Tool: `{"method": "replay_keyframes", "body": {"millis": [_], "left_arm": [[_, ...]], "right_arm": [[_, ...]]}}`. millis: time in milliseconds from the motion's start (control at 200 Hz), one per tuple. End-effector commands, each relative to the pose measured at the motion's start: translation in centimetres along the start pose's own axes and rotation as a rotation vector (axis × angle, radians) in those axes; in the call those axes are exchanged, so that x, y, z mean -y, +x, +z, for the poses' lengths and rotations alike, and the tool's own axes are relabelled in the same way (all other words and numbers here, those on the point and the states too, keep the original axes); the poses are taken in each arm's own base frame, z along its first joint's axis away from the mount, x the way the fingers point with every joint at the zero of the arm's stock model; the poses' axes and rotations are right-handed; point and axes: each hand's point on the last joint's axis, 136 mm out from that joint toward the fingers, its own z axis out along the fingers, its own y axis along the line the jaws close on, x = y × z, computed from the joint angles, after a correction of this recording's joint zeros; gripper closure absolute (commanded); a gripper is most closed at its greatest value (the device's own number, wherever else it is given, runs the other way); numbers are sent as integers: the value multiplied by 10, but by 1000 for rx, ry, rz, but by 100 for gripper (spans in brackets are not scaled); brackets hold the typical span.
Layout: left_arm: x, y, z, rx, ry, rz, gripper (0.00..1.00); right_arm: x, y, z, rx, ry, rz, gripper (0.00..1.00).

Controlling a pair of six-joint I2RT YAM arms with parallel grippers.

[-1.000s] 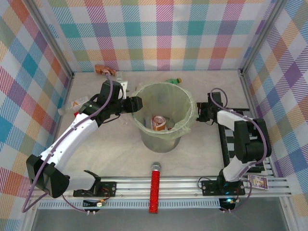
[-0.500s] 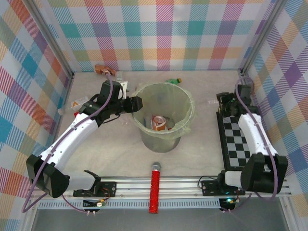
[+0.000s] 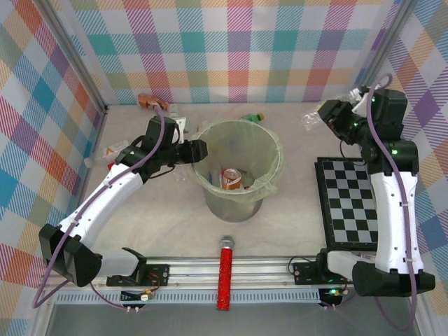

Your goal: Put the plastic bottles in the bin

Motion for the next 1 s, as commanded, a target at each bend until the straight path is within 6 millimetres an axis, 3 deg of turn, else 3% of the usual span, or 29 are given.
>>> {"method": "replay_keyframes", "body": {"millis": [0,170,410,630,760,995], "left_arm": [[-10,12,7,-52,-54,24,44],[-1,13,7,-52,-28,22,44],[4,15,5,-45,-21,22,44],[4,14,2,-40,-30,34,44],[5,13,1,-36,-27,37,44],[6,13,3,-38,-16,36,44]], "right_arm": [[-23,30,10,-135,-44,-124,63],[-58,69,34,-274,-80,-276,63],[-66,136,69,-516,-27,-534,61],[-37,180,89,-694,186,-773,59],[-12,195,94,-792,316,-805,57],[12,228,111,-913,373,-798,52]]}}
